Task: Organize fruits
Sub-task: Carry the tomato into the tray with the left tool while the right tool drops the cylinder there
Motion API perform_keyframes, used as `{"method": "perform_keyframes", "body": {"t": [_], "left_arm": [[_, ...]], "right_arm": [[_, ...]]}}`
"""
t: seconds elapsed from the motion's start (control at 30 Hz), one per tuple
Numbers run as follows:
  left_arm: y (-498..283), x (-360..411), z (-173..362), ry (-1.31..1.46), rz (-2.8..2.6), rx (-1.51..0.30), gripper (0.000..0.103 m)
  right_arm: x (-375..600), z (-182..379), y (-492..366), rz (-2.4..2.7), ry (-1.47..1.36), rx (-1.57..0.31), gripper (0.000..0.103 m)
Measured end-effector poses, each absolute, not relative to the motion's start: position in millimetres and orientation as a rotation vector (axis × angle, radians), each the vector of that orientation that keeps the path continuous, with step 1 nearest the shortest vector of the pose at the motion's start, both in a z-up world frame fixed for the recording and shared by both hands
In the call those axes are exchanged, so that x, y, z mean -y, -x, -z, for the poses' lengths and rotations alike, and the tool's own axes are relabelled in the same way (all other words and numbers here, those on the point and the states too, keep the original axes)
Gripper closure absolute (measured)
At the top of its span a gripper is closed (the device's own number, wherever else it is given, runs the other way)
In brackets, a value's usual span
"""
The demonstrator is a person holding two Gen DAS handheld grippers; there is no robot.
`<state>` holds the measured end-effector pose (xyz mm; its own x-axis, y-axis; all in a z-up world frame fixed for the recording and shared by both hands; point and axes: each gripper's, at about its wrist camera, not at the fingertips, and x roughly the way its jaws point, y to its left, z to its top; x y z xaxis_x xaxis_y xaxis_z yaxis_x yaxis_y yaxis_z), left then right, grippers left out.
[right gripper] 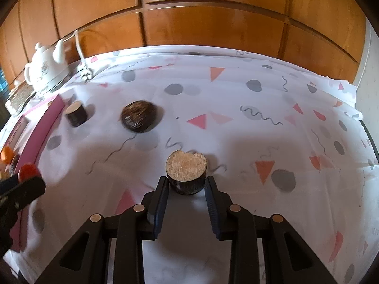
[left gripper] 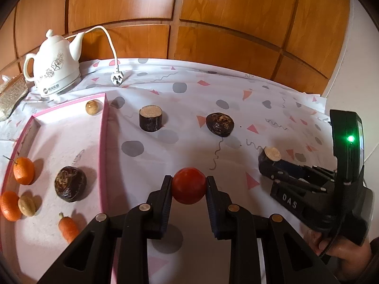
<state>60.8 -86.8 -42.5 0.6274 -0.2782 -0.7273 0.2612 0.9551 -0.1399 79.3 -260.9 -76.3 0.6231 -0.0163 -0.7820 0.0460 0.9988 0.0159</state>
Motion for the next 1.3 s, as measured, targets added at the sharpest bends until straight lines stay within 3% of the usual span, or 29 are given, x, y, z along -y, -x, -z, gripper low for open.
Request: {"method": "perform_keyframes", "body": {"t": [0.53,0.6,0.83,0.87,0.9,0.97,1.13,1.2,1.3], "left_arm": [[-51,12,15,0.124,0.157,-0.782,0.075],[-50,1,11,0.145,0.133,-0.773,0.075],[-50,-19,12,0.178,0.094,-0.769,0.075],[-49,-19,13,0.178,0.092,-0.768,0.075],[-49,-20,14,0.179,0.09,-0.77,0.075],[-49,-21,15,0.184,0.089,-0.774,0.075],[-51,-20,18,0.184,0.083,-0.78,0.075],[-51,-20,19,0.18,0.081,-0.781,0.075],[-52,-22,20,0.18,0.076,-0.783,0.075]], "right_arm": [[206,55,-64,-0.142,-0.036,-0.886,0.073],[196,49,-64,-0.174,-0.02,-0.874,0.091],[177,53,-72,-0.217,0.018,-0.896,0.091],[185,54,-72,-0.211,-0.029,-0.904,0.088],[191,56,-73,-0.21,-0.061,-0.915,0.076],[198,56,-73,-0.205,-0.093,-0.914,0.068],[195,56,-81,-0.233,-0.081,-0.914,0.062],[188,59,-88,-0.237,-0.062,-0.928,0.055],[178,65,-97,-0.245,-0.057,-0.939,0.055]]}}
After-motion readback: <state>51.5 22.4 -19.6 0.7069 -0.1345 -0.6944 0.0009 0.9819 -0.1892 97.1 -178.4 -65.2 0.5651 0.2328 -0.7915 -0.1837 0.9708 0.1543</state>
